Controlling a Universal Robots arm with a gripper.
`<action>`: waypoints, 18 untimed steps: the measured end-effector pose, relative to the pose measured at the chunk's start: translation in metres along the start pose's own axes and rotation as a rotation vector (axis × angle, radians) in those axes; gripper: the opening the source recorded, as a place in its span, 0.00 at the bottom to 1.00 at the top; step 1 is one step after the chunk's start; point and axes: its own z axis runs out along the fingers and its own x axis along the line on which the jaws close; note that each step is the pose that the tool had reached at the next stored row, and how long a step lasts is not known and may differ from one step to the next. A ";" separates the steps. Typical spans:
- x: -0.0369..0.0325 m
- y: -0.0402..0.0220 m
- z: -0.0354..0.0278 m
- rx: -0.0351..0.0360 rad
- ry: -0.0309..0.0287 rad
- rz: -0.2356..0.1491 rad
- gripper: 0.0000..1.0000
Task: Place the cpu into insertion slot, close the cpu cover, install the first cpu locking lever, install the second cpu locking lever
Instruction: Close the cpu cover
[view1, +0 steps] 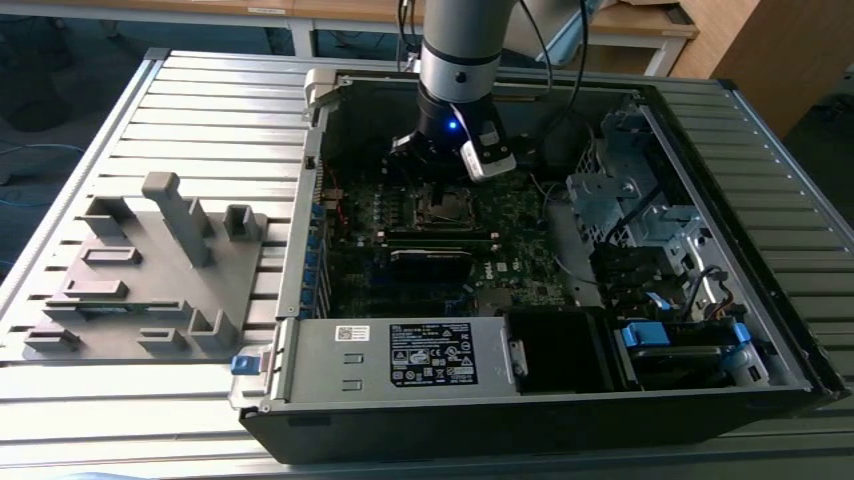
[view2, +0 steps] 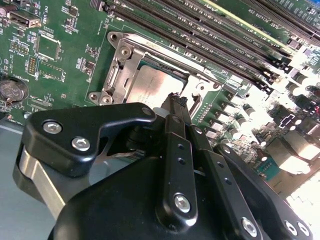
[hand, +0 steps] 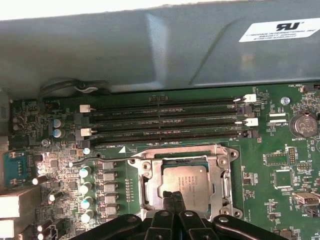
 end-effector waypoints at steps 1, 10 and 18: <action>0.0000 0.0000 0.0000 -0.0001 0.0000 0.000 0.10; 0.0019 -0.0002 0.0010 -0.0001 -0.0001 0.000 0.10; 0.0023 -0.0002 0.0012 -0.0001 -0.0001 0.000 0.10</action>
